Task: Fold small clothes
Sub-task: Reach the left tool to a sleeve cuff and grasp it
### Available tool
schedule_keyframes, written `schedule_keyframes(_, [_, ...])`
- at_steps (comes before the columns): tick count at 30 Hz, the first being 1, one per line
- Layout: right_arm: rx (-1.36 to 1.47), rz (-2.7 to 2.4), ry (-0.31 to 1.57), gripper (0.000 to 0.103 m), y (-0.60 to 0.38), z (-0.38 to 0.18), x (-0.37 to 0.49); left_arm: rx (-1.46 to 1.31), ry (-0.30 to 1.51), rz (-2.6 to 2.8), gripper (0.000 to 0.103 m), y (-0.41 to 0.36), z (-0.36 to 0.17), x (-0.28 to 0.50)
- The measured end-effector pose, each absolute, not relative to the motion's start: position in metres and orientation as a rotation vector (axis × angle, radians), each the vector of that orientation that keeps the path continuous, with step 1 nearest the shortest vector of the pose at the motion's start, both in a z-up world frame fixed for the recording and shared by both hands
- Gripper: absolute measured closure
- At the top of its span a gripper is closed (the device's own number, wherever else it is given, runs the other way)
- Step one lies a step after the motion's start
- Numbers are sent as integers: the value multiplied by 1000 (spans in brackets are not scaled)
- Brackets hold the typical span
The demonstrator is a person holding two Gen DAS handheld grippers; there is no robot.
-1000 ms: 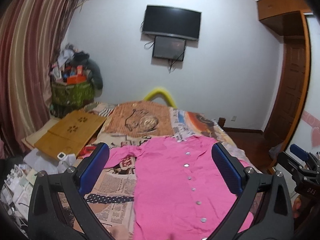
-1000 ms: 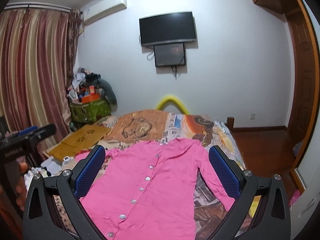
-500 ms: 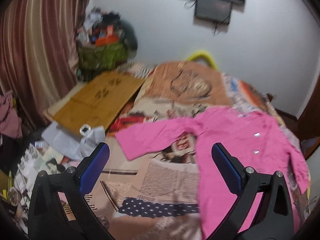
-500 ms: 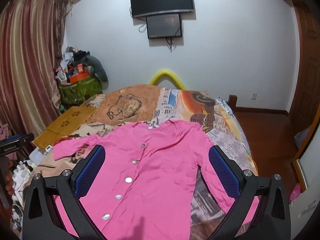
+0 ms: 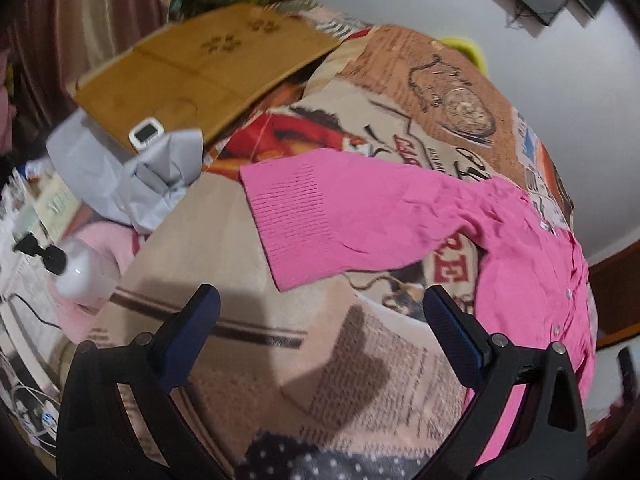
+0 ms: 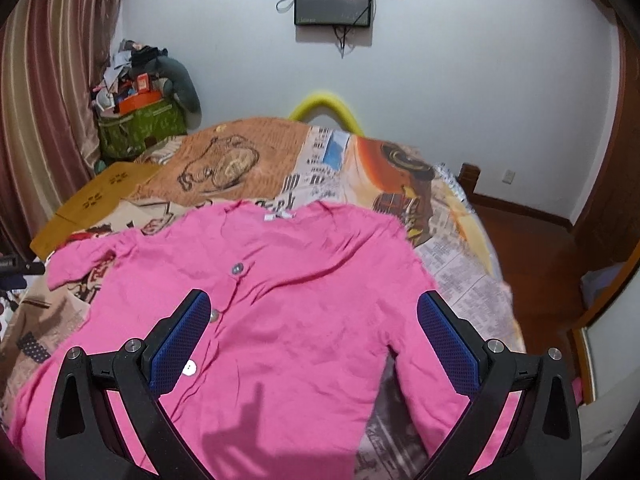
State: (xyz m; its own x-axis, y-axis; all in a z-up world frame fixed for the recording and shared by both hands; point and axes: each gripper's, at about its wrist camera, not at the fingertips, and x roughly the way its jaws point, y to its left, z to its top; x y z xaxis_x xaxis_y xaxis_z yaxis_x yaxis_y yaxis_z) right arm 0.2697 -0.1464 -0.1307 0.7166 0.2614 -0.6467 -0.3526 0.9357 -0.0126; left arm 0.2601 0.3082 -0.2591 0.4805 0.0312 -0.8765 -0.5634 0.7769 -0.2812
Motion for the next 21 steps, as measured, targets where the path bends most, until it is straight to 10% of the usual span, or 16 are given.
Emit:
schedule_keyframes(11, [-112, 362, 770, 1, -147, -154, 295, -644, 1049, 395, 21, 331, -287, 290])
schedule_keyframes(21, [-63, 345, 774, 1, -159, -150, 294, -413, 1081, 447, 98, 318, -281, 309])
